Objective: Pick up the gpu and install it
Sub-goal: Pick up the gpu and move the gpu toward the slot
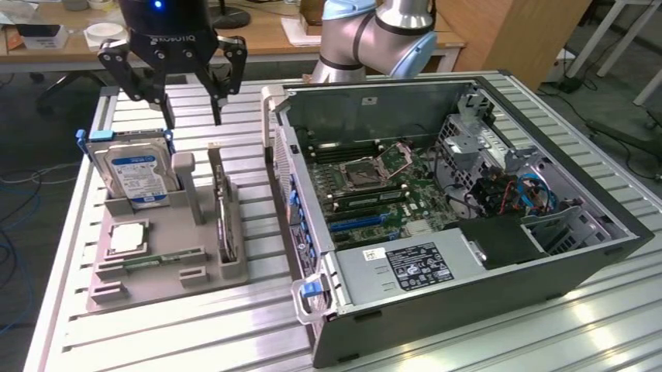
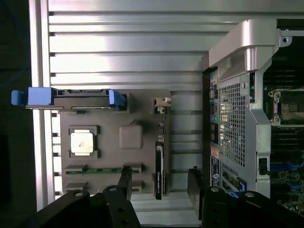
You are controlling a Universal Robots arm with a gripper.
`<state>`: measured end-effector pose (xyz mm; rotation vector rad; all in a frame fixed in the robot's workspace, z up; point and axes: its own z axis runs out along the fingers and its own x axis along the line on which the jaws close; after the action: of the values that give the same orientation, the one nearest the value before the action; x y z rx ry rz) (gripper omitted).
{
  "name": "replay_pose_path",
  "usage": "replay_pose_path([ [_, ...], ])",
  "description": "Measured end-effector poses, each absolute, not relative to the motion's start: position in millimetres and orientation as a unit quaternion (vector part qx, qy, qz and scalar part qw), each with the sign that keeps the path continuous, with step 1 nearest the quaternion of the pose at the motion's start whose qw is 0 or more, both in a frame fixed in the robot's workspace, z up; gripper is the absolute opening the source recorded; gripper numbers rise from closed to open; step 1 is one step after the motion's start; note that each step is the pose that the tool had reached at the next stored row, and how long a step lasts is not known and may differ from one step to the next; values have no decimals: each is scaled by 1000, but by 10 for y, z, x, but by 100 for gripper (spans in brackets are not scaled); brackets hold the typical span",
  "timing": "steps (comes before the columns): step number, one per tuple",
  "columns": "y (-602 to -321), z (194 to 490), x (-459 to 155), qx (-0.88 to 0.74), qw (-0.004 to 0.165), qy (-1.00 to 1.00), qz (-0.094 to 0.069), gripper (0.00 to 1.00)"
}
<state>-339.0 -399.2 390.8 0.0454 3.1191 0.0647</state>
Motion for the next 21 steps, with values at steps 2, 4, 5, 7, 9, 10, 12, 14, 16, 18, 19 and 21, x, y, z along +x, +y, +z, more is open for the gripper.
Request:
replay_pose_path([
  [2, -3997, 3895, -3390, 6, 10, 1000, 21, 59],
  [4, -4007, 3879, -3389, 2, 10, 1000, 21, 59],
  [5, -4010, 3870, -3390, 2, 10, 1000, 20, 59],
  [7, -4017, 3839, -3389, 0, 10, 1000, 20, 59],
  [9, -4021, 3803, -3390, -1, 10, 1000, 20, 59],
  [10, -4022, 3785, -3390, -2, 10, 1000, 20, 59],
  [12, -4029, 3748, -3388, -3, 10, 1000, 20, 59],
  [14, -4038, 3715, -3389, -4, 10, 1000, 20, 59],
  [16, -4052, 3689, -3389, -4, 10, 1000, 20, 59],
  [18, -4080, 3659, -3389, -5, 10, 1000, 20, 59],
  [19, -4100, 3641, -3389, -5, 10, 1000, 20, 59],
  [21, -4145, 3606, -3389, -6, 10, 1000, 20, 59],
])
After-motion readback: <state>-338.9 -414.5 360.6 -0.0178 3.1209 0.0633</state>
